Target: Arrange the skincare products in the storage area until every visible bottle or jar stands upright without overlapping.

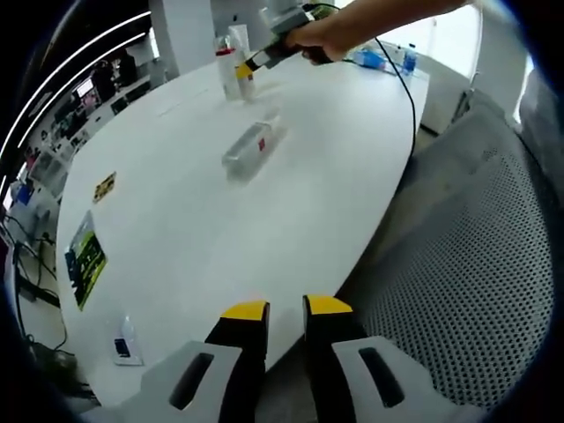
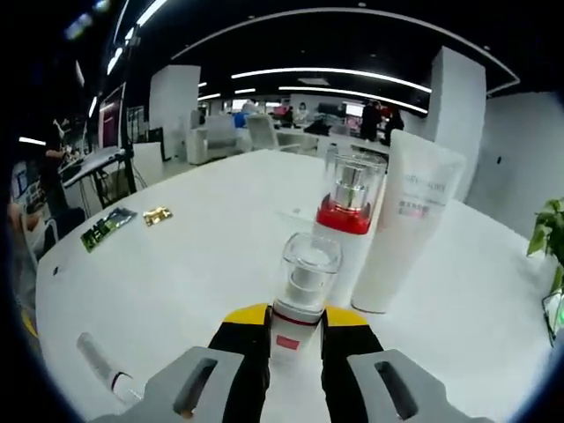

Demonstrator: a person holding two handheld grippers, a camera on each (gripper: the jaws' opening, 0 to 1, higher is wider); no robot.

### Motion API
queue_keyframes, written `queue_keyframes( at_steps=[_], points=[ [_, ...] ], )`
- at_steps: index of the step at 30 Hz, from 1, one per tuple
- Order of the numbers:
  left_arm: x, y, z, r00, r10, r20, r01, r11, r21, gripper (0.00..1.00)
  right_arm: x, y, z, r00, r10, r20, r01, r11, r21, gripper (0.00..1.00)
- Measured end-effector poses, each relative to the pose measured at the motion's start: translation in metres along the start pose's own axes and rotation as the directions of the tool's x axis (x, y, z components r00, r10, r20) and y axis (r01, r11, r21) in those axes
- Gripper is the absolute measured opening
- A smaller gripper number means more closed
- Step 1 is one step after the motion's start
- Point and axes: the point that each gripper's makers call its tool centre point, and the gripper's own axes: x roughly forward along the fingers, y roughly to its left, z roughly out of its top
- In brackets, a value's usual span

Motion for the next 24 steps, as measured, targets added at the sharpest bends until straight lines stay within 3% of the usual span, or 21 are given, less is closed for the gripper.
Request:
queue_keyframes(
  at_steps=[15,24],
  points=[
    [0.002,-0.003,-0.001,1.0,-0.025,-0.003,0.025,0.999,-0.024,0.12,0.009,-0.006,0.0,0.997,-0.045,0.066,0.045,0.999,0.004,0.15],
    [0.002,-0.005,-0.001,1.0,-0.031,0.0,0.031,0.999,-0.024,0.11,0.014,-0.007,0.004,0.996,-0.072,0.058,0.072,0.997,-0.014,0.15]
  ],
)
